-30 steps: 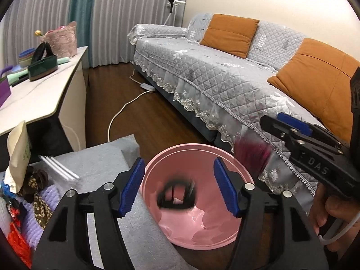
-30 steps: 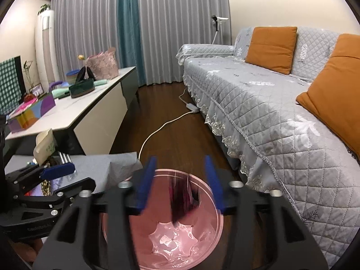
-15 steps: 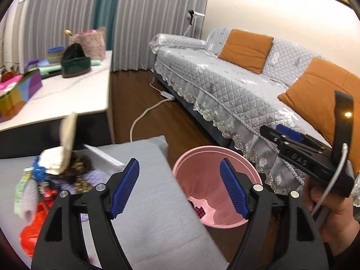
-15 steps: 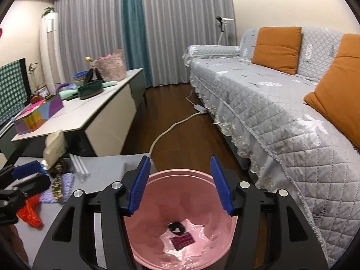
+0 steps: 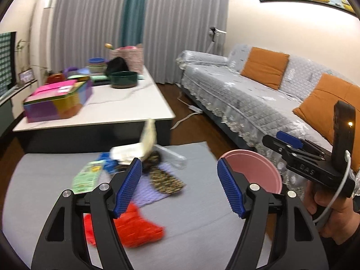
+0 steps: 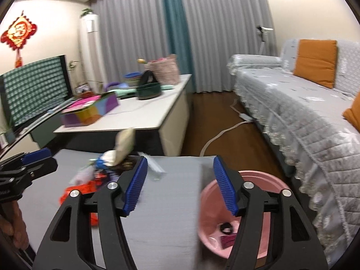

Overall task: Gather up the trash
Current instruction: 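Grasp the orange bag with the right tool while the left tool grasps the red bag, then lift both plastic bags and carry them over the pink bin, then open both tools to drop the bags into the pink bin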

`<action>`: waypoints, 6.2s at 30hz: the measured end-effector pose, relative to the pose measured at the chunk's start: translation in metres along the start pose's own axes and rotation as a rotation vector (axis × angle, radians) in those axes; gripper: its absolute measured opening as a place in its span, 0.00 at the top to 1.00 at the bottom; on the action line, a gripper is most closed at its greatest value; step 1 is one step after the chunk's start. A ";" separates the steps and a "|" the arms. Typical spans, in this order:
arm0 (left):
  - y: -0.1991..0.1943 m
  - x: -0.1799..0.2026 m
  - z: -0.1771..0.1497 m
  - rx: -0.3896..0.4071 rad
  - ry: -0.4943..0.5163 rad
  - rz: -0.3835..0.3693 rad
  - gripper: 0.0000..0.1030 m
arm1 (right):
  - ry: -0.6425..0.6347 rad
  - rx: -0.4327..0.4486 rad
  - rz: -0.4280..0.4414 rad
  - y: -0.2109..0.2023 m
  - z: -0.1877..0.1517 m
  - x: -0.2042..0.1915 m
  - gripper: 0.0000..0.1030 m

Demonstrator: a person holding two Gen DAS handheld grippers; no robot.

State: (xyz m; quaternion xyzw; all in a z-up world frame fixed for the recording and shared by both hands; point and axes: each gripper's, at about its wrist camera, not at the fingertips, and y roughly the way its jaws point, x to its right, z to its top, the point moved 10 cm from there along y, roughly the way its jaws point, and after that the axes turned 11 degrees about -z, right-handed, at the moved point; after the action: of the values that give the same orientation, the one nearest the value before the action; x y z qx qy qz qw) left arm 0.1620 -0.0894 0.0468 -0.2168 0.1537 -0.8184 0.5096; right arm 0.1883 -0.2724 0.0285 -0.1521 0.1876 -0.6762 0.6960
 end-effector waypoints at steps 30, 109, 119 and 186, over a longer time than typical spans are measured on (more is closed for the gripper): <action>-0.069 -0.161 -0.085 -0.009 -0.188 0.240 0.37 | -0.278 -0.289 0.356 0.060 -0.130 -0.231 0.33; 0.004 -0.053 -0.065 -0.010 -0.075 0.118 0.30 | -0.087 0.096 0.009 -0.028 -0.004 -0.026 0.66; 0.018 -0.025 -0.052 -0.008 -0.043 0.069 0.30 | -0.072 0.124 -0.074 -0.033 0.010 0.015 0.66; 0.222 0.142 -0.010 -0.122 0.096 -0.218 0.29 | 0.121 0.004 -0.246 0.035 0.020 0.182 0.62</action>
State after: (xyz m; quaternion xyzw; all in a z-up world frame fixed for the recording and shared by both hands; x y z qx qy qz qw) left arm 0.2723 -0.3137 -0.0390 -0.2235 0.2030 -0.8674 0.3956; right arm 0.2311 -0.4531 0.0203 -0.1314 0.2080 -0.7647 0.5956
